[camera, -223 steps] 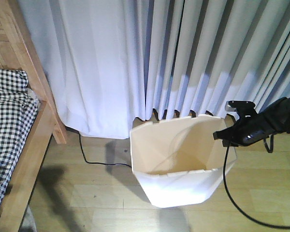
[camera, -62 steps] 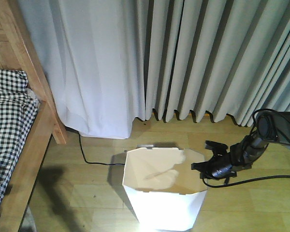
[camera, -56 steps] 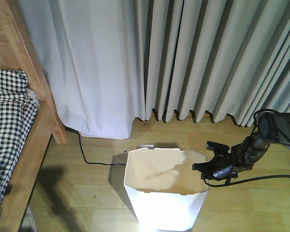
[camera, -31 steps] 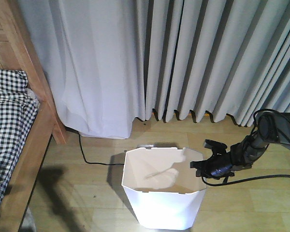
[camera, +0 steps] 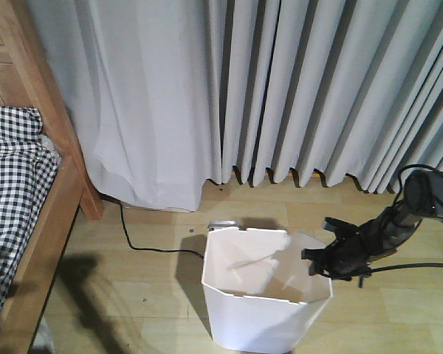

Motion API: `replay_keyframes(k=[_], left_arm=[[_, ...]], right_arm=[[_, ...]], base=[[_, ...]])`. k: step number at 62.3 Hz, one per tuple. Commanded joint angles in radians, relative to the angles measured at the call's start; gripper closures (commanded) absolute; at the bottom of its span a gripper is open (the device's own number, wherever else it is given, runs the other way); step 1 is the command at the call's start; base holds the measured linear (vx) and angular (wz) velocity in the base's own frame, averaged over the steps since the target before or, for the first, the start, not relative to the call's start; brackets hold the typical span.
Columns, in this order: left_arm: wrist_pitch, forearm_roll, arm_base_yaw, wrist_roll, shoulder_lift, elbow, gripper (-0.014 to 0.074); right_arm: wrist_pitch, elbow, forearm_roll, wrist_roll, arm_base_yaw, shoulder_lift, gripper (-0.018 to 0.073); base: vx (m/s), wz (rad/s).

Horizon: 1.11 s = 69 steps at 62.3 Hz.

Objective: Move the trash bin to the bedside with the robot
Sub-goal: 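Open the right gripper and release the bin rim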

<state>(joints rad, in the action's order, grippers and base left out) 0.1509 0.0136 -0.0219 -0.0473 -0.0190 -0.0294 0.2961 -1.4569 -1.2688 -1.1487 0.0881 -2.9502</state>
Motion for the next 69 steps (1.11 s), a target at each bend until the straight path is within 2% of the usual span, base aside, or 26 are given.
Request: replay_keyframes(k=[1, 9, 20, 35, 42, 58, 69], left_arm=[[-0.078, 0.004, -0.005, -0.009, -0.010, -0.028, 0.0602], [-0.078, 0.004, -0.005, -0.009, -0.010, -0.028, 0.0602], [-0.078, 0.004, -0.005, -0.009, -0.010, -0.028, 0.0602], [-0.078, 0.004, -0.005, -0.009, -0.010, -0.028, 0.0602], [-0.078, 0.004, -0.005, -0.009, -0.010, -0.028, 0.0602], [-0.078, 0.004, -0.005, -0.009, -0.010, -0.028, 0.0602], [-0.078, 0.004, -0.005, -0.009, -0.010, -0.028, 0.0602]], right_arm=[[0.049, -0.008, 0.157, 0.106, 0.017, 0.073, 0.0198], [0.073, -0.008, 0.292, 0.180, 0.019, 0.086, 0.0198], [0.095, -0.008, 0.416, 0.286, 0.019, 0.130, 0.0198], [0.097, -0.008, 0.621, 0.482, 0.019, 0.167, 0.0202], [0.015, 0.061, 0.703, 0.590, 0.019, 0.190, 0.0225], [-0.320, 0.380, 0.726, 0.593, 0.018, 0.419, 0.0236], [-0.402, 0.595, 0.726, 0.542, 0.016, 0.681, 0.0236]], base=[[0.00, 0.00], [0.00, 0.00], [0.00, 0.00], [0.00, 0.00], [0.00, 0.00], [0.00, 0.00], [0.00, 0.00]])
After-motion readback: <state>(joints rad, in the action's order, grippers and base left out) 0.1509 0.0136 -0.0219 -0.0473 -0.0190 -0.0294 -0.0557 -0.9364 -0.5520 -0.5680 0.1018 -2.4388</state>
